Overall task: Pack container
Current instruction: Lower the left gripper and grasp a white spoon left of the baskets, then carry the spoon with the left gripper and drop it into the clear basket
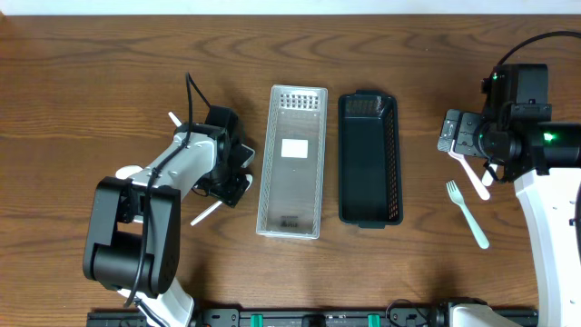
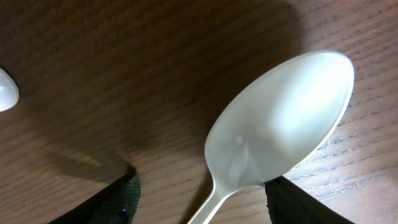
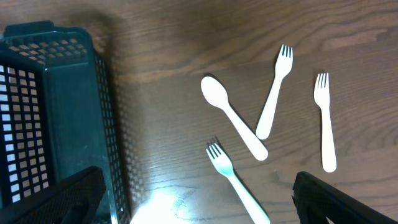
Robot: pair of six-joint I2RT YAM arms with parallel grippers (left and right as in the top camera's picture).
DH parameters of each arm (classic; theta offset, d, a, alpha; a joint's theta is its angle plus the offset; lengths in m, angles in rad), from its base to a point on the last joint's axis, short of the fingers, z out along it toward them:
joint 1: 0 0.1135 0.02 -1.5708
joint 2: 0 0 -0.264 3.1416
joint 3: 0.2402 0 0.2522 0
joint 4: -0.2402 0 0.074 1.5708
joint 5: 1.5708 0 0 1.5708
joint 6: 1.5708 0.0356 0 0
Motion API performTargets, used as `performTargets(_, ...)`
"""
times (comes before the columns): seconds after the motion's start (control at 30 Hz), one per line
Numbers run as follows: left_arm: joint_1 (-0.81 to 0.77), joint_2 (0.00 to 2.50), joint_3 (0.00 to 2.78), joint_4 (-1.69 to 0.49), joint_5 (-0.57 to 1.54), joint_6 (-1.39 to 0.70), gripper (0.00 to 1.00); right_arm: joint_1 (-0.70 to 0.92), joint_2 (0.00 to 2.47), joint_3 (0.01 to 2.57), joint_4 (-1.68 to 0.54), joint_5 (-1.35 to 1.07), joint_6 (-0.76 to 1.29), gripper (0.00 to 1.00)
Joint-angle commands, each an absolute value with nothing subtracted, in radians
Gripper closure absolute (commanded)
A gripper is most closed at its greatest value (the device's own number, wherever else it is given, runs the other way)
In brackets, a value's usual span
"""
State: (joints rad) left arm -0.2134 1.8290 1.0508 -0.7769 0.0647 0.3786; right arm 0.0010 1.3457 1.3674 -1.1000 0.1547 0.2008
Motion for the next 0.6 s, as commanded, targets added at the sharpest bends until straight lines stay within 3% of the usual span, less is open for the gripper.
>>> performTargets(0.0,-0.215,1.869,1.029,-0.776,0.071,0.388,0.32,-0.008,1.341,1.379,-1.100,0.169,0.201,0.01)
performTargets(0.1,-0.215,1.868,1.029,-0.776,0.072,0.388,0.36,-0.008,1.341,1.379,-1.101,0.169,0.201,0.01)
performTargets(0.27,-0.215,1.868,1.029,-0.776,0.072,0.388,0.51,-0.008,1.341,1.379,-1.101,0.169,0.201,0.01)
performTargets(0.33,-0.215,1.868,1.029,-0.776,0.072,0.388,0.62,-0.008,1.341,1.379,-1.101,0.169,0.201,0.01)
performTargets(0.57,-0.215,1.868,1.029,-0.776,0.071,0.388,0.81,-0.008,1.341,1.379,-1.101,0.169,0.201,0.01)
